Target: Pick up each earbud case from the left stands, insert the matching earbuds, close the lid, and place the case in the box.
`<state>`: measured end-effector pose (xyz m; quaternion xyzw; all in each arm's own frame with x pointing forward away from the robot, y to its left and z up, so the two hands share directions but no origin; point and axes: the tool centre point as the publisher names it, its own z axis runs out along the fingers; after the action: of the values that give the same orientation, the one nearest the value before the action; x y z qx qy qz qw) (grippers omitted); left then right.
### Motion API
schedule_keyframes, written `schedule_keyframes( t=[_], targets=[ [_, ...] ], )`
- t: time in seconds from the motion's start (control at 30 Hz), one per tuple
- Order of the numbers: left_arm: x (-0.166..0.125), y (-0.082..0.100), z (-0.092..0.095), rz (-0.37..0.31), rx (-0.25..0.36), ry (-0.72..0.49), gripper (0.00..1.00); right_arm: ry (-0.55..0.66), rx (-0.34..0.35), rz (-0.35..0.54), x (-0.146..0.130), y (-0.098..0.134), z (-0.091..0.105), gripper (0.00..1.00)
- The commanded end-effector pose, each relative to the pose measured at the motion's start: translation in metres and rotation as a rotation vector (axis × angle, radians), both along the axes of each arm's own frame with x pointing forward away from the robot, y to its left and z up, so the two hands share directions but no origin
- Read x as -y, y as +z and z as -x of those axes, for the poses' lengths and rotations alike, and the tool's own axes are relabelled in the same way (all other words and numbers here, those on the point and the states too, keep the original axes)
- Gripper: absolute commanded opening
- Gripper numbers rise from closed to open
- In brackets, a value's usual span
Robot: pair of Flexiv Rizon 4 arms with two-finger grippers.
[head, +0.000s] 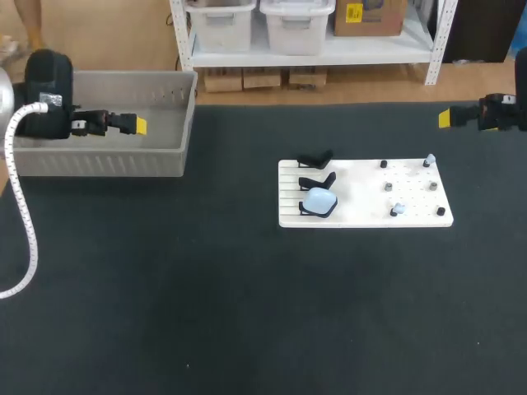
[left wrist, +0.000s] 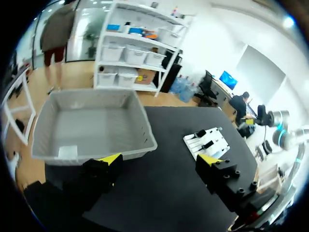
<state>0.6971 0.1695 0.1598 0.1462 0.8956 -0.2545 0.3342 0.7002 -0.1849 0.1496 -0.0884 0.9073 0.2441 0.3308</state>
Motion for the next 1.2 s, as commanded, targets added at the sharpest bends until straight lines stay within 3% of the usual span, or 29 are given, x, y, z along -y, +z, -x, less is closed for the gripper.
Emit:
schedule_keyframes(
  t=[0.03,0.27,0.53,0.9,1.2],
  targets=[
    [-0.003,0.002,0.006,0.081,0.065,-0.158,1.0,0.001,0.0,0.0,0.0,0.0,0.0,1.0],
    [0.028,0.0,0.01,0.034,0.119,-0.455,1.0,0.001,0.0,0.0,0.0,0.0,0.0,1.0],
    [0.07,-0.021,0.021,-0.002,0.15,-0.736,1.0,0.001,0.0,0.0,0.0,0.0,0.0,1.0],
    [0.121,-0.051,0.05,-0.04,0.225,-0.956,1.0,0.001,0.0,0.0,0.0,0.0,0.0,1.0],
    [0.126,-0.054,0.054,-0.034,0.237,-0.957,1.0,0.001,0.0,0.0,0.0,0.0,0.0,1.0]
  ],
)
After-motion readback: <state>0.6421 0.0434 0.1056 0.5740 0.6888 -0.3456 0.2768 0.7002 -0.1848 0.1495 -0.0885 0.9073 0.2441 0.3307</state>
